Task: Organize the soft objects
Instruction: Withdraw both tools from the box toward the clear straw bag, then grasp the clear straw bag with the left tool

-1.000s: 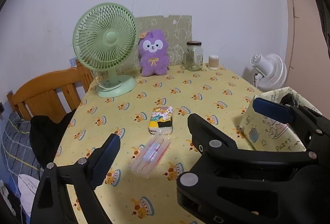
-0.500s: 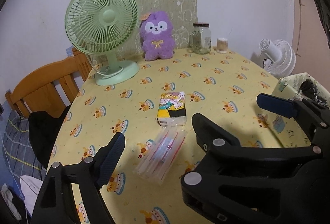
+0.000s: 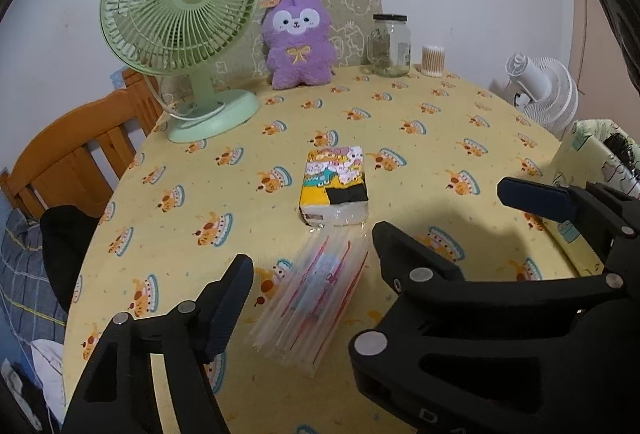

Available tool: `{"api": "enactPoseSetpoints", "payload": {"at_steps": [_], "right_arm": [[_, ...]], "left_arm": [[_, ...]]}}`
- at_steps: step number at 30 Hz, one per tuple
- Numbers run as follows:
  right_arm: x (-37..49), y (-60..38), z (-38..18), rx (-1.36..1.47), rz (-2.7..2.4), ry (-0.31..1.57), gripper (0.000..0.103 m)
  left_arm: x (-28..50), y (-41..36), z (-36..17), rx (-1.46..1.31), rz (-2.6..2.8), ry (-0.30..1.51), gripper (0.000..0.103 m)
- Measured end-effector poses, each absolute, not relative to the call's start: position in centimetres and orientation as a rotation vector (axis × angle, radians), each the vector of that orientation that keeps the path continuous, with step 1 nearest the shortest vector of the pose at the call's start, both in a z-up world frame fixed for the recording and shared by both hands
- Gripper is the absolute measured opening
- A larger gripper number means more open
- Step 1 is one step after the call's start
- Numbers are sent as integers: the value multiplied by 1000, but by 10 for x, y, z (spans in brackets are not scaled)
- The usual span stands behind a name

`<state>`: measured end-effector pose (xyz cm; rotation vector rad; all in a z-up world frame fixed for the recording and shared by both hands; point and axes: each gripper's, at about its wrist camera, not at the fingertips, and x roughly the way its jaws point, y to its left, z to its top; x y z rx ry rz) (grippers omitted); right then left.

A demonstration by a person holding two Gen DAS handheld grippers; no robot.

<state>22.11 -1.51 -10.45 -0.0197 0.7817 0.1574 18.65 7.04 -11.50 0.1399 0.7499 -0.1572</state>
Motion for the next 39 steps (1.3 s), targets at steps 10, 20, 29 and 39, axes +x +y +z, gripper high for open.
{"api": "enactPoseSetpoints", "payload": {"at_steps": [10, 20, 29, 39], "right_arm": [[233, -14, -120, -28, 124, 818, 93], [228, -8, -115, -43, 125, 808, 93], [218, 8, -113, -27, 185, 799, 93], [227, 26, -95, -19, 232, 757, 93]], "left_arm": [[207, 77, -134, 69, -154, 851, 45], [200, 85, -132, 44, -138, 847, 29], [185, 102, -127, 20, -54, 828, 22], [191, 121, -109, 29, 7, 788, 21]]}}
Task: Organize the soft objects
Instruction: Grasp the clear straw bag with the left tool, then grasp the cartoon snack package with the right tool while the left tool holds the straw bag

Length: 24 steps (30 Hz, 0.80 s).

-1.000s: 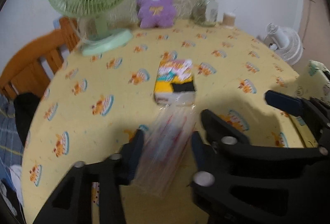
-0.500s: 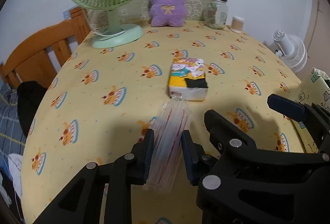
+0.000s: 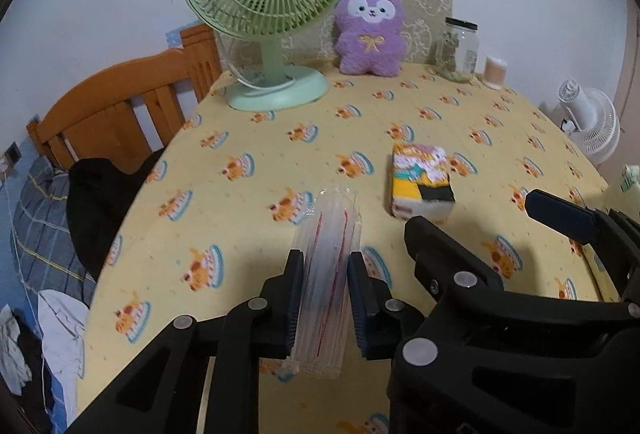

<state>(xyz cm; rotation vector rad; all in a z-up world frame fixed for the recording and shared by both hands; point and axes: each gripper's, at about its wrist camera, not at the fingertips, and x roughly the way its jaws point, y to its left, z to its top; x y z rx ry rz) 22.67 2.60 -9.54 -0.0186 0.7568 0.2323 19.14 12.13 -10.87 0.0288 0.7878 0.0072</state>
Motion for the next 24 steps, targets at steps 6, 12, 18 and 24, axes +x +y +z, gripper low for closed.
{"api": "enactPoseSetpoints", "payload": {"at_steps": [6, 12, 18, 24], "right_arm": [[245, 30, -91, 7, 222, 766, 93], [267, 27, -94, 52, 192, 795, 93], [284, 29, -100, 51, 194, 802, 93], [298, 31, -115, 34, 187, 835, 93]], "left_arm": [[210, 124, -102, 32, 3, 781, 21], [230, 122, -101, 42, -19, 798, 21], [244, 122, -104, 66, -17, 816, 21], [255, 123, -118, 56, -24, 852, 21]]}}
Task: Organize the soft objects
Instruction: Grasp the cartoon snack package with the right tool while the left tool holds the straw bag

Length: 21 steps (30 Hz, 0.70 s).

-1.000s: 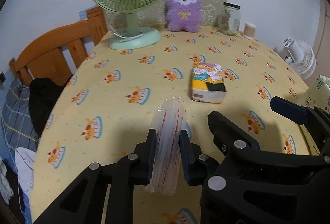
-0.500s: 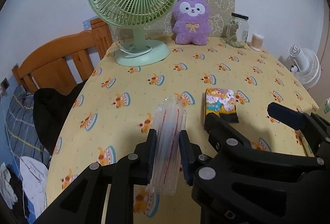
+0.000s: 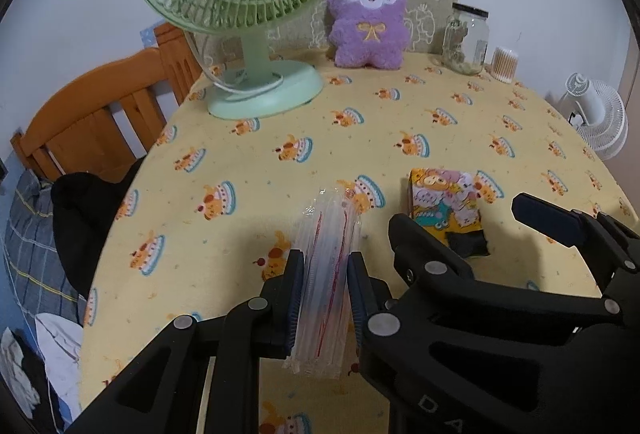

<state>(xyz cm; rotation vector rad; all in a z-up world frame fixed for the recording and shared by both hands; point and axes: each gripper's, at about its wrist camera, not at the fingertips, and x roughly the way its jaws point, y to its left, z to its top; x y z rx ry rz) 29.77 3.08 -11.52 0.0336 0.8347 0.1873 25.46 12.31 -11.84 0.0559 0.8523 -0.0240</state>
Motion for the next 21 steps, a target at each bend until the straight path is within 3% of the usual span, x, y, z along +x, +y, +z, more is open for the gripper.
{"api": "enactPoseSetpoints", "payload": {"at_steps": [9, 16, 21], "right_arm": [[310, 31, -138, 53, 170, 874, 91], [311, 32, -140, 67, 195, 890, 66], [308, 33, -139, 67, 206, 893, 59]], "left_arm": [[257, 120, -129, 105, 11, 853, 23], [257, 120, -130, 103, -1, 841, 25], [256, 120, -130, 99, -10, 843, 26]]}}
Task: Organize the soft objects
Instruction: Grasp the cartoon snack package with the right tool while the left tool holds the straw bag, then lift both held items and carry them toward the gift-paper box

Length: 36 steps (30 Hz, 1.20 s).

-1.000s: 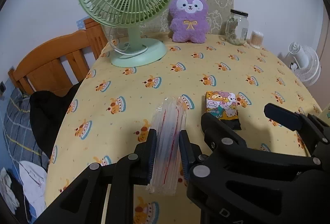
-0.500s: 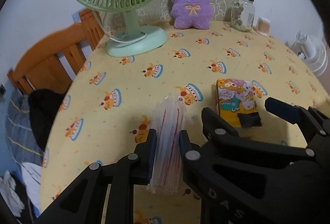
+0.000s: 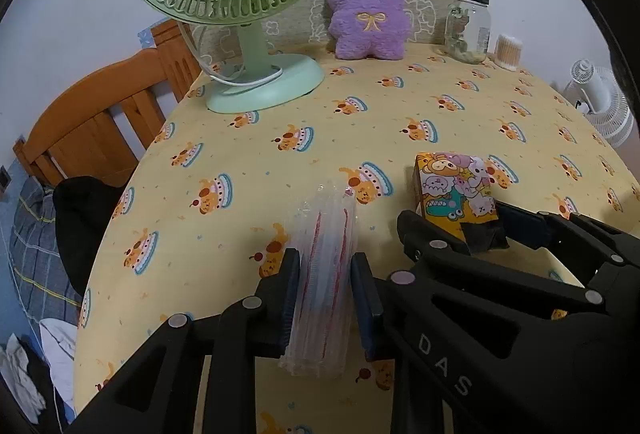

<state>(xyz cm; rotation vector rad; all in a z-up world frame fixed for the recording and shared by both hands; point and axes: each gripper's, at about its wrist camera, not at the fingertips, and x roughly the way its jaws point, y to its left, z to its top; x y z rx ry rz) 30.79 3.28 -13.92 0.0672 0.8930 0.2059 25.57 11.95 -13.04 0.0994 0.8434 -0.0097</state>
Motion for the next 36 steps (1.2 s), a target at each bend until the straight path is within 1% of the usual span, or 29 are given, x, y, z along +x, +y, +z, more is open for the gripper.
{"api": "enactPoseSetpoints", "payload": {"at_steps": [7, 24, 36], "right_arm": [[296, 31, -136, 58, 213, 896, 57], [255, 20, -129, 3, 192, 863, 56], [221, 3, -111, 26, 197, 838, 55]], "left_arm": [[246, 116, -130, 90, -23, 852, 25], [210, 107, -129, 55, -10, 853, 25], [177, 94, -112, 16, -7, 822, 23]]}}
